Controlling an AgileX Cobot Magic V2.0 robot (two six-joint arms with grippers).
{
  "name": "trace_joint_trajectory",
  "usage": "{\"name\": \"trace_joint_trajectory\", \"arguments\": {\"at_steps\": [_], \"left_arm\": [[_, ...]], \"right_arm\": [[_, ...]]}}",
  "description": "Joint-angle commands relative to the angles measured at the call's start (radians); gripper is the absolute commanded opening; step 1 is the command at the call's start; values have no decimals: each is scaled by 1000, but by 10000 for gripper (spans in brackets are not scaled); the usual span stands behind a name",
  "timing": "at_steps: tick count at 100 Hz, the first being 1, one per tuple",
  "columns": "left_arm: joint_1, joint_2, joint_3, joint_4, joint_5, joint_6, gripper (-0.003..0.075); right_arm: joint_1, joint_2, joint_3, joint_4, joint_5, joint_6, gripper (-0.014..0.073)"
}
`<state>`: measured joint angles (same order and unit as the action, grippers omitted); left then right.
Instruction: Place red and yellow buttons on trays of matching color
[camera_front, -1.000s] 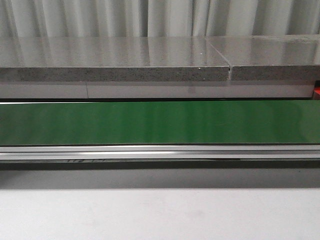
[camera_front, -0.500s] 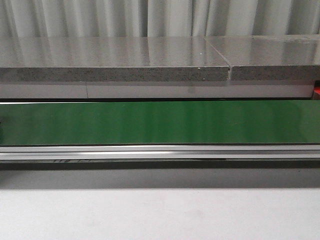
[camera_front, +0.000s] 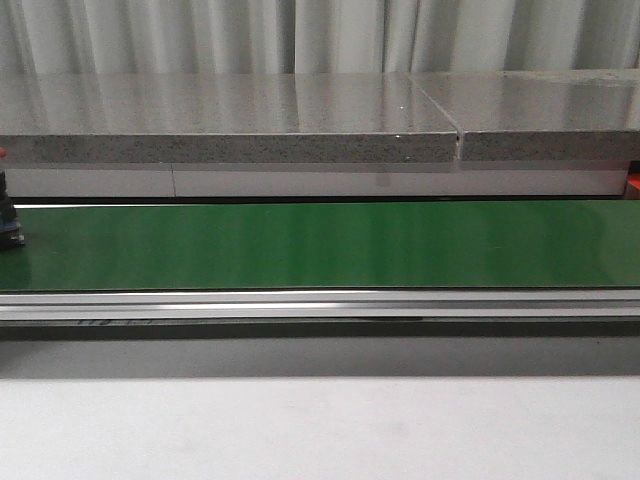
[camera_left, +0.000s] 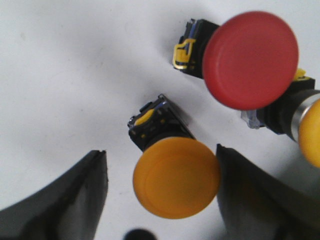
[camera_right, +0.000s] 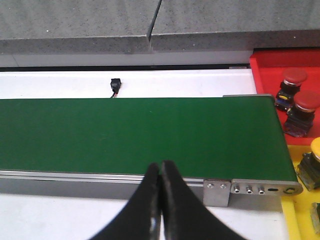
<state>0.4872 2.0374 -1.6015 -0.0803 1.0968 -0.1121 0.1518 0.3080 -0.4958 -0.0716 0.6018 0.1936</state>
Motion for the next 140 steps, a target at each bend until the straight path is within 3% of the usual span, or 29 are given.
{"name": "trace_joint_trajectory", "arguments": {"at_steps": [1, 14, 25, 58, 69, 99, 140], "left_arm": [[3, -47, -29, -8, -21, -13, 295], [3, -47, -29, -8, -25, 7, 174], [3, -56, -29, -8, -25, 24, 132], [-33, -198, -27, 72, 22, 28, 117], [-74, -248, -27, 59, 72, 99, 113], [-198, -364, -24, 52, 102, 112, 113], [-338, -377, 140, 52, 33, 112, 113]], "right_arm": [[0, 7, -27, -14, -71, -7, -67], [0, 7, -27, -14, -71, -7, -67], [0, 7, -27, -14, -71, -7, -67], [0, 7, -27, -14, -71, -7, -67], [0, 7, -27, -14, -71, -7, -67], [0, 7, -27, -14, -71, -7, -67], [0, 7, -27, -14, -71, -7, -67]]}}
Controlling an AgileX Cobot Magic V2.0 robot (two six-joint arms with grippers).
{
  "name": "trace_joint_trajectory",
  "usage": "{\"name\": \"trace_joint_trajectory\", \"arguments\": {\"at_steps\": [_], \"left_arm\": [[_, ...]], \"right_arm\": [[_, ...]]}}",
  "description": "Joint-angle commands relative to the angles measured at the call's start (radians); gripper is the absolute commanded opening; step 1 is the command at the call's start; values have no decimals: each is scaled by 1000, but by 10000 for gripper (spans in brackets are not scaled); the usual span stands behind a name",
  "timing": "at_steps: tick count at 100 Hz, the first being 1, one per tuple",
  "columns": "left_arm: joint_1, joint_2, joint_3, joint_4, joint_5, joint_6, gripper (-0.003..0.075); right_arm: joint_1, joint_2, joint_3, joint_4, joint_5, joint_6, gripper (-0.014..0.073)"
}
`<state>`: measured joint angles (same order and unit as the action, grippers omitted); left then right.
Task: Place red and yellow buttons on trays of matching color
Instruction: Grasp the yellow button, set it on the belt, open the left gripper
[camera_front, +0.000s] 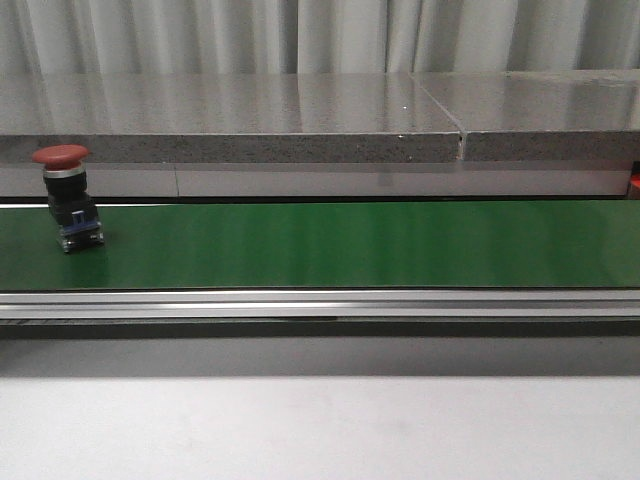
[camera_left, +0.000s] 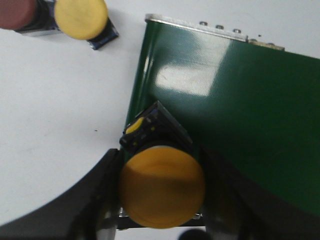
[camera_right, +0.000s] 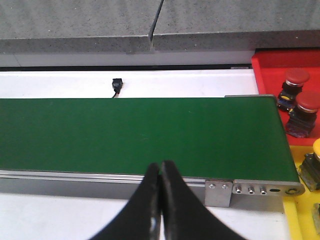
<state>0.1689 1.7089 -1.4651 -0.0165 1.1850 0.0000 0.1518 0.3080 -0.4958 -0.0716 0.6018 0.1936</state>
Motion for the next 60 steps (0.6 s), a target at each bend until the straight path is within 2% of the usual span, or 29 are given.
{"name": "trace_joint_trajectory", "arguments": {"at_steps": [1, 16, 21, 33, 38, 43, 60], "left_arm": [[-22, -48, 5, -13, -57, 0, 113], [-29, -38, 15, -33, -50, 8, 145], [-27, -38, 15, -54, -52, 10, 202], [-27, -38, 15, -75, -72, 15, 437], [-27, -40, 15, -77, -87, 15, 498], [-27, -45, 15, -77, -99, 15, 518], [-27, -91, 15, -81, -134, 37, 513]], "right_arm": [[0, 7, -27, -14, -71, -7, -67], [0, 7, -27, -14, -71, -7, -67], [0, 7, -27, -14, -71, -7, -67], [0, 7, -27, -14, -71, -7, -67], [0, 7, -27, -14, -71, -7, -67], [0, 7, -27, -14, -71, -7, -67], [0, 7, -27, -14, -71, -7, -67]]}}
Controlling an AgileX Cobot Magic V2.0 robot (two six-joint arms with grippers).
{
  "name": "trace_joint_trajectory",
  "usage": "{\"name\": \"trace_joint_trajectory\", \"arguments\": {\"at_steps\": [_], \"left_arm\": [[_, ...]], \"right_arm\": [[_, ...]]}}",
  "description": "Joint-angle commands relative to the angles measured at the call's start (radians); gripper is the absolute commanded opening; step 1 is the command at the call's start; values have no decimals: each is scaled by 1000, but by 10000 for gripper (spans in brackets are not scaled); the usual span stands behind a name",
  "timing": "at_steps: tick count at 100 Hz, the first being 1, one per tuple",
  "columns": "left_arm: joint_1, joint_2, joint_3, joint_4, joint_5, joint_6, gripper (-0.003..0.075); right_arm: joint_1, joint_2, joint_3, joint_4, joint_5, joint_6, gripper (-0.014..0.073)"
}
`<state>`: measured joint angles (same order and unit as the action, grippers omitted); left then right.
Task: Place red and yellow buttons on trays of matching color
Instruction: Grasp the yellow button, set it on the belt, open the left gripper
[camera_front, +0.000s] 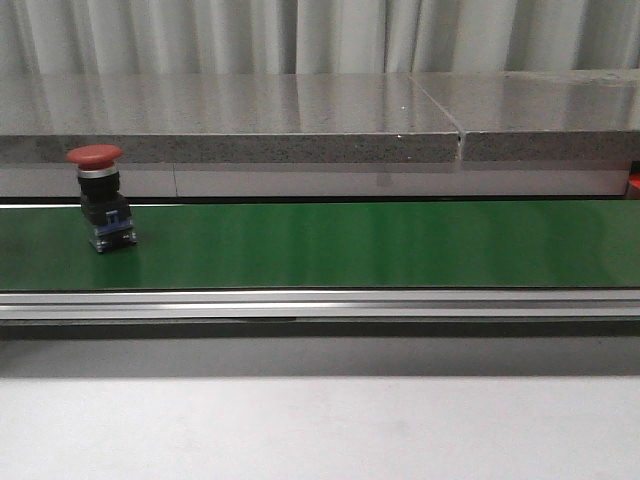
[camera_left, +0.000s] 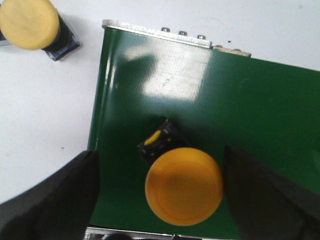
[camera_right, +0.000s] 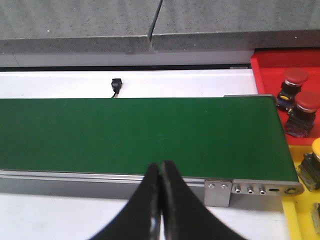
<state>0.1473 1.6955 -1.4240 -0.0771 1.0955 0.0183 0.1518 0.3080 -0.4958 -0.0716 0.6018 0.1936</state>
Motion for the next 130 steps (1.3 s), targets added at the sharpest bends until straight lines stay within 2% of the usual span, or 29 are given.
{"name": "trace_joint_trajectory", "arguments": {"at_steps": [1, 17, 24, 31, 43, 48, 67, 81, 99, 130], "left_arm": [[-5, -83, -26, -23, -47, 23, 513], [-5, -156, -26, -84, -75, 92, 512], [-9, -194, -26, -118, -79, 137, 477], [-27, -233, -26, -120, -83, 159, 366], [-76, -310, -9, -120, -152, 177, 67], [-102, -342, 11, -120, -174, 186, -20], [-210, -469, 132, -98, -248, 209, -21], [-251, -576, 243, -98, -321, 209, -21], [-258, -742, 402, -106, -390, 209, -21], [-258, -1068, 647, -106, -391, 209, -21]], "right_arm": [[0, 7, -27, -14, -71, -7, -67], [0, 7, -27, -14, -71, -7, -67], [0, 7, -27, -14, -71, -7, -67], [0, 7, -27, -14, -71, -7, -67], [0, 7, -27, -14, -71, -7, -67], [0, 7, -27, -14, -71, -7, -67], [0, 7, -27, -14, -71, -7, -67], [0, 7, -27, -14, -71, -7, -67], [0, 7, -27, -14, -71, -7, -67], [0, 18, -40, -14, -72, -7, -67]]}}
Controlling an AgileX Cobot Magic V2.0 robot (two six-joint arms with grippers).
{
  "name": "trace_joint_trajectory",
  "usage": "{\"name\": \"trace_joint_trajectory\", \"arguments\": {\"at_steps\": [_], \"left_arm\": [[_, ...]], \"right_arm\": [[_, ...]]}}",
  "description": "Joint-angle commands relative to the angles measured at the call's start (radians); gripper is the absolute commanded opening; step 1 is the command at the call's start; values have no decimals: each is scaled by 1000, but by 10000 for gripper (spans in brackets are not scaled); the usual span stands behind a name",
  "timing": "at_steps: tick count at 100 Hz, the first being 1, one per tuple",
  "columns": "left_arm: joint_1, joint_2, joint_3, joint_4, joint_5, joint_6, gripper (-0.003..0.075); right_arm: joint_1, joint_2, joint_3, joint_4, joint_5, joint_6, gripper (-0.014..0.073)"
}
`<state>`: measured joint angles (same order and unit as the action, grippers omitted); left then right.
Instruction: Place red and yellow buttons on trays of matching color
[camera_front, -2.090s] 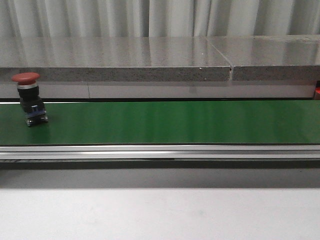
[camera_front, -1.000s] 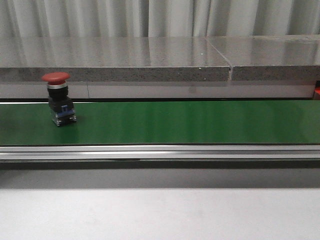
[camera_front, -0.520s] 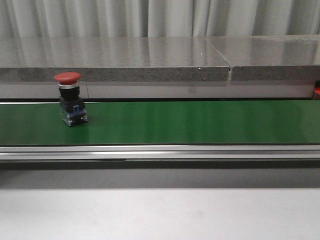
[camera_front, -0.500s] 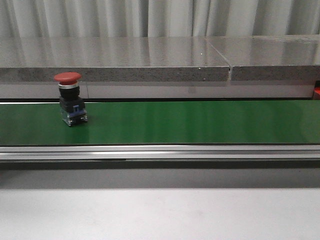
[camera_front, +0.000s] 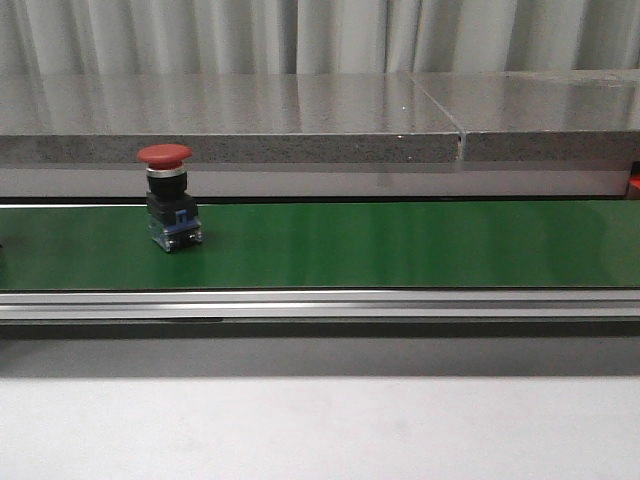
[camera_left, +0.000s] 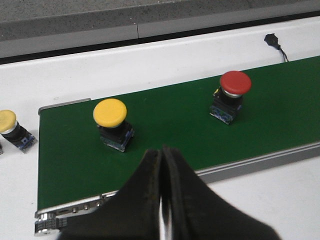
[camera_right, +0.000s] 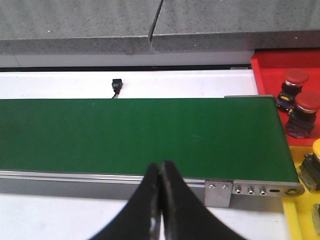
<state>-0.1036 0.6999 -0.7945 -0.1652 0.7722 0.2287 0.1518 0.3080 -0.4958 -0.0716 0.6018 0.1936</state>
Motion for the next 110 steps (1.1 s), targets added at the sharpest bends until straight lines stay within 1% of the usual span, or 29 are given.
{"name": "trace_joint_trajectory", "arguments": {"at_steps": [1, 10, 23, 36, 60, 66, 70, 75, 78, 80, 83, 85, 87, 89, 90, 94, 99, 102, 110], "left_arm": [[-7, -79, 26, -18, -68, -1, -21], [-7, -154, 72, -18, -68, -1, -20], [-7, -220, 101, -18, -70, -1, -21], [-7, -231, 101, -18, -72, -1, -21], [-7, -231, 101, -18, -56, -1, -21], [-7, -231, 101, -18, -56, -1, -21], [-7, -231, 101, -18, -56, -1, -21], [-7, -231, 101, -32, -54, -1, -21], [-7, -231, 101, -49, -54, -1, -21], [-7, -231, 101, -56, -54, -1, -21], [-7, -231, 101, -59, -55, -1, -21], [-7, -231, 101, -59, -55, -1, -21], [-7, -231, 101, -59, -55, -1, -21], [-7, -231, 101, -59, -55, -1, -21], [-7, -231, 101, -59, -55, -1, -21], [-7, -231, 101, -59, -55, -1, -21], [-7, -231, 101, -59, -55, -1, -21], [-7, -231, 101, -59, -55, -1, -21], [-7, -231, 101, -59, -55, -1, -21]], "right_arm": [[0, 21, -45, -14, -67, -7, -67], [0, 73, -86, -14, -25, -27, -67], [12, 183, -187, -14, 19, -136, -67], [61, 297, -291, -14, 22, -140, -65], [197, 525, -463, -14, 110, -140, -65], [223, 593, -499, -13, 120, -140, -52], [240, 631, -528, -12, 128, -140, -14], [259, 692, -563, -9, 141, -140, 61], [272, 722, -590, -1, 149, -140, 134], [277, 744, -600, 3, 154, -140, 167], [289, 773, -627, 12, 159, -140, 255], [297, 794, -643, 17, 161, -140, 293], [302, 815, -653, 21, 164, -140, 366], [310, 829, -670, 25, 169, -140, 402], [316, 843, -681, 26, 172, -140, 436], [329, 883, -710, 29, 182, -140, 526], [353, 931, -757, 31, 201, -140, 597], [365, 958, -781, 31, 217, -140, 620], [399, 1028, -848, 34, 255, -140, 627]]}}
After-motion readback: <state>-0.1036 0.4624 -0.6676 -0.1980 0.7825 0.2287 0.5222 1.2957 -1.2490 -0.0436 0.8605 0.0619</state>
